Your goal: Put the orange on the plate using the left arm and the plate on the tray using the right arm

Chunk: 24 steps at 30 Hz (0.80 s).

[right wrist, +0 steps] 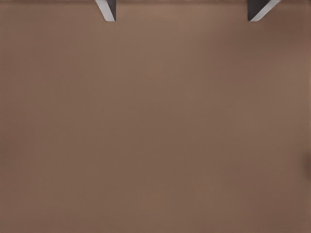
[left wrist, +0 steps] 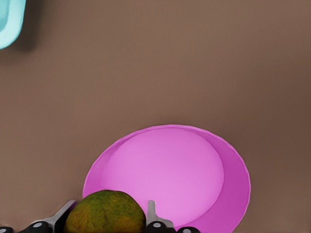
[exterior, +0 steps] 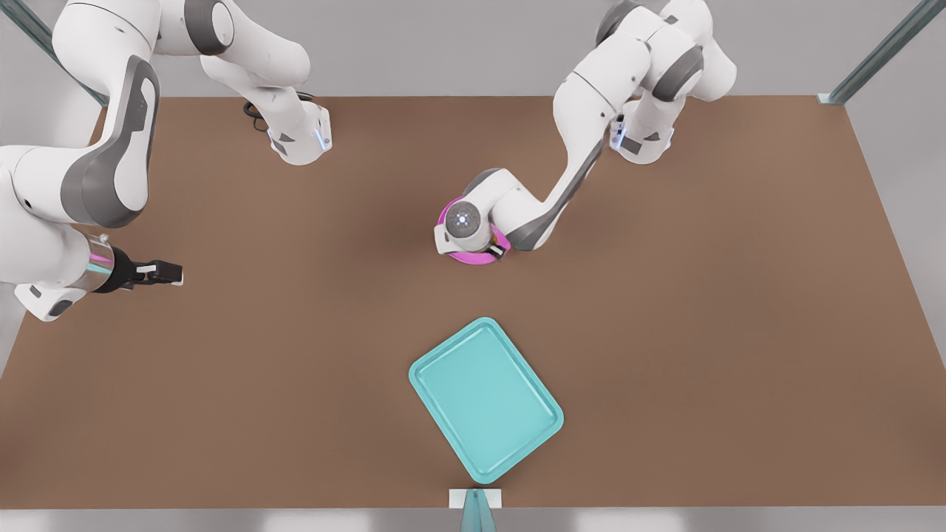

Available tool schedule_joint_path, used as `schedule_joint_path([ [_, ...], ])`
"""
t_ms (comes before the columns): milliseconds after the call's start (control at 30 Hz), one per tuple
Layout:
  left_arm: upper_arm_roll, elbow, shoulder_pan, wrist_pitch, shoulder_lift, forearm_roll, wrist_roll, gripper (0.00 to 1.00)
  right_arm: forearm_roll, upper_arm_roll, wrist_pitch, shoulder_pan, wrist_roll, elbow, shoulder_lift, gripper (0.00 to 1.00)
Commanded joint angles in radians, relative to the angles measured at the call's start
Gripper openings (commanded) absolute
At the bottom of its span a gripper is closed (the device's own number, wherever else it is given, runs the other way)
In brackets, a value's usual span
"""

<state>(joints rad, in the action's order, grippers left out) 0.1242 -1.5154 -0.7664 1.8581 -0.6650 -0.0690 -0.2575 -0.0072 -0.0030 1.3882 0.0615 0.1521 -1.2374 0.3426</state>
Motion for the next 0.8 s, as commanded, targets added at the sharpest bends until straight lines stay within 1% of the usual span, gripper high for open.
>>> schedule_joint_path([
  [0, 0.0, -0.005, -0.014, -0.033, -0.008, -0.018, -0.703, 0.72, 0.004, 0.0, -0.006, 0.001, 0.003, -0.001, 0.003, 1.0],
  [33, 0.0, -0.008, -0.016, -0.031, -0.018, -0.018, -0.701, 0.8, 0.006, 0.0, -0.009, -0.006, 0.001, -0.01, 0.004, 1.0],
  [67, 0.014, -0.006, -0.016, -0.027, -0.031, -0.02, -0.701, 1.0, 0.039, 0.001, -0.005, -0.011, 0.001, -0.045, 0.004, 1.0],
  [133, 0.015, -0.006, -0.014, -0.031, -0.027, -0.022, -0.691, 1.0, 0.133, 0.001, 0.003, -0.015, -0.009, -0.111, 0.006, 1.0],
  [167, 0.015, -0.008, -0.013, -0.034, -0.019, -0.02, -0.683, 1.0, 0.144, 0.001, 0.003, -0.017, -0.009, -0.122, 0.004, 1.0],
  [200, 0.005, -0.006, -0.013, -0.103, 0.025, -0.018, -0.692, 1.0, 0.159, 0.001, 0.005, -0.017, -0.009, -0.134, 0.001, 1.0],
  [233, -0.052, 0.066, 0.018, -0.272, 0.128, -0.061, -0.678, 1.0, 0.164, 0.011, 0.066, -0.02, -0.011, -0.21, -0.042, 1.0],
  [267, -0.149, 0.181, 0.032, -0.476, 0.185, -0.087, -0.615, 1.0, 0.211, 0.014, 0.161, -0.019, -0.009, -0.341, -0.103, 1.0],
  [300, -0.295, 0.321, 0.038, -0.668, 0.2, -0.139, -0.49, 1.0, 0.277, 0.012, 0.236, -0.019, -0.009, -0.447, -0.143, 1.0],
  [333, -0.503, 0.419, 0.038, -0.835, 0.205, -0.167, -0.28, 1.0, 0.335, 0.02, 0.33, -0.022, -0.008, -0.554, -0.168, 1.0],
  [367, -0.676, 0.423, 0.036, -0.885, 0.22, -0.172, -0.013, 1.0, 0.4, 0.04, 0.414, -0.022, -0.008, -0.646, -0.188, 1.0],
  [400, -0.759, 0.426, 0.038, -0.895, 0.268, -0.166, 0.19, 1.0, 0.453, 0.081, 0.512, -0.035, -0.008, -0.767, -0.232, 1.0],
  [433, -0.799, 0.46, 0.039, -0.892, 0.275, -0.169, 0.199, 1.0, 0.532, 0.087, 0.624, -0.103, -0.016, -0.864, -0.249, 1.0],
  [467, -0.805, 0.503, 0.038, -0.884, 0.26, -0.167, 0.196, 1.0, 0.578, 0.087, 0.724, -0.163, -0.071, -0.93, -0.247, 1.0],
  [500, -0.787, 0.483, 0.062, -0.809, 0.323, -0.183, 0.199, 1.0, 0.638, 0.089, 0.792, -0.229, -0.154, -0.967, -0.24, 1.0],
  [533, -0.49, 0.442, 0.344, -0.7, 0.393, -0.173, 0.184, 1.0, 0.697, 0.087, 0.86, -0.288, -0.201, -0.99, -0.229, 1.0],
  [567, -0.301, 0.382, 0.498, -0.665, 0.458, -0.098, 0.196, 1.0, 0.748, 0.087, 0.965, -0.353, -0.243, -1.001, -0.191, 1.0],
  [600, -0.218, 0.324, 0.561, -0.614, 0.504, -0.074, 0.196, 1.0, 0.794, 0.087, 1.028, -0.397, -0.272, -1.001, -0.165, 1.0],
  [633, -0.207, 0.241, 0.561, -0.545, 0.55, -0.025, 0.196, 1.0, 0.826, 0.089, 1.092, -0.446, -0.302, -1.002, -0.136, 1.0],
  [767, -0.209, 0.271, 0.562, -0.562, 0.521, -0.022, 0.182, 1.0, 0.898, 0.089, 1.16, -0.512, -0.304, -0.968, -0.045, 1.0],
])
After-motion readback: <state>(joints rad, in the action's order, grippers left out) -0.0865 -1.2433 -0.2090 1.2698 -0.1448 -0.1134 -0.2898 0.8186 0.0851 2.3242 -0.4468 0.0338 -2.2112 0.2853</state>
